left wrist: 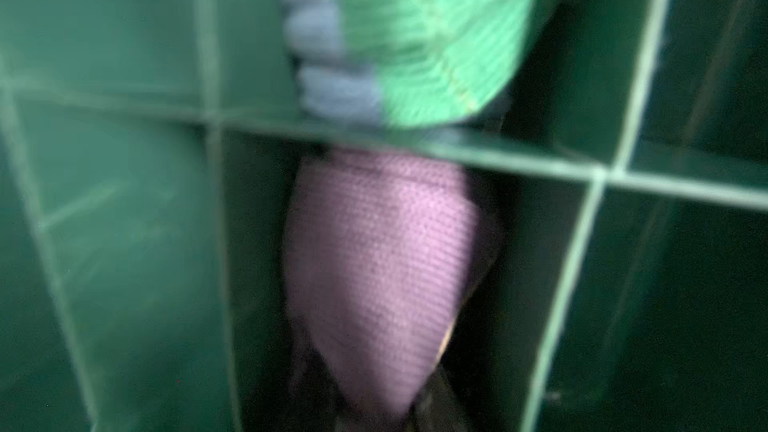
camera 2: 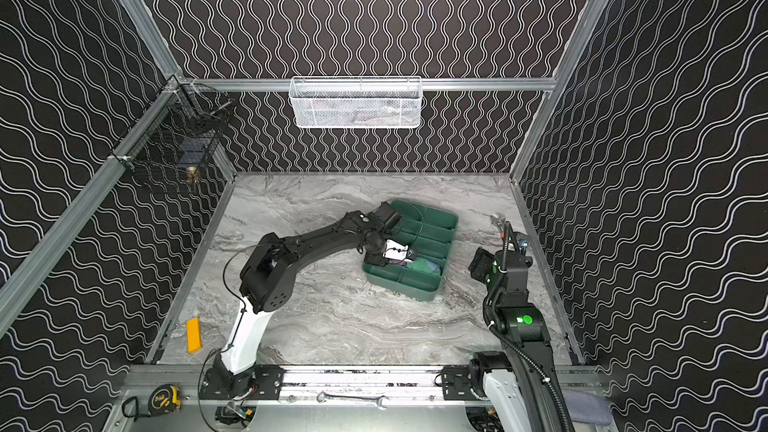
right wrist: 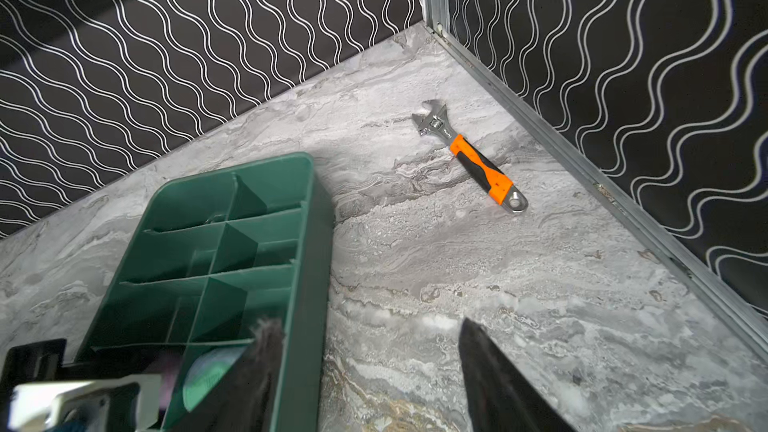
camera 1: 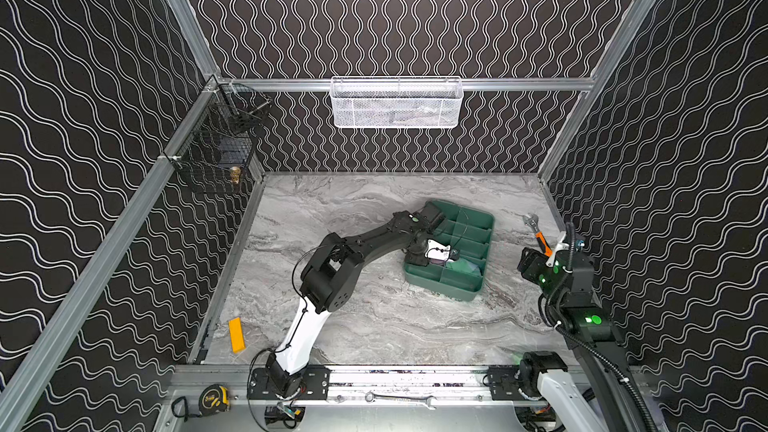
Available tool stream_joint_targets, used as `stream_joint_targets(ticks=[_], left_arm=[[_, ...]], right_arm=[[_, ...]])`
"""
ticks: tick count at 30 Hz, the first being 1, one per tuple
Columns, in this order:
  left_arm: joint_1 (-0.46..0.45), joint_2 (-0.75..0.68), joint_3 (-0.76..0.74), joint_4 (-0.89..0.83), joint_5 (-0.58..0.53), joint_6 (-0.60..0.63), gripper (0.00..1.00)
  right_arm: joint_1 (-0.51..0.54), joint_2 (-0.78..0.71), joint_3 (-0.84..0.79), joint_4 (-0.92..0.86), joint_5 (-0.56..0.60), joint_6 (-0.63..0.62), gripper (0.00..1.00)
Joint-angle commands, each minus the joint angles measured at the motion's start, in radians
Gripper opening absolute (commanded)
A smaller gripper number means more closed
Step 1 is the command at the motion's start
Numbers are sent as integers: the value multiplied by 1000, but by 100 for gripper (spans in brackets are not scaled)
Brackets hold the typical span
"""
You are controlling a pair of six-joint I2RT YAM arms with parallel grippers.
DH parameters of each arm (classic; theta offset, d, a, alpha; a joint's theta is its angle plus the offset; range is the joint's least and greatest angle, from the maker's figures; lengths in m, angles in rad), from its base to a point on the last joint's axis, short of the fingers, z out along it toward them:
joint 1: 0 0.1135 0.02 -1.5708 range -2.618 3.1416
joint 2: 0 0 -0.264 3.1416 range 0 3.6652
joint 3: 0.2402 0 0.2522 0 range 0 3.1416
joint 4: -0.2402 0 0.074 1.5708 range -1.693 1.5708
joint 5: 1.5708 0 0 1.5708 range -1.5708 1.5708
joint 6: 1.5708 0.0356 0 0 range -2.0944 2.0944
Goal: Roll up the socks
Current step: 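Carry the rolled purple sock with the left gripper into a green tray compartment, then release the sock in the tray and withdraw the left gripper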
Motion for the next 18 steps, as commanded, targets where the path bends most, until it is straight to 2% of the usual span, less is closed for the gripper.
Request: stream_joint_targets(ticks=[1,6,11,18], left_arm=[[13,42,-26,-107,-37,-56,0],[9,34,1,-111,-64,-79,0],[-7,-58,-25,-59,-68,-56,28],[-25,-137,19,-63,-114,-67,43]], right_arm=[[0,-13,-5,21,-12,18,69],[0,-10,-9,37,-53,-7,73],[0,8,-15,58,-105,-35,78],[0,20,-32,124,-171,-53,79]])
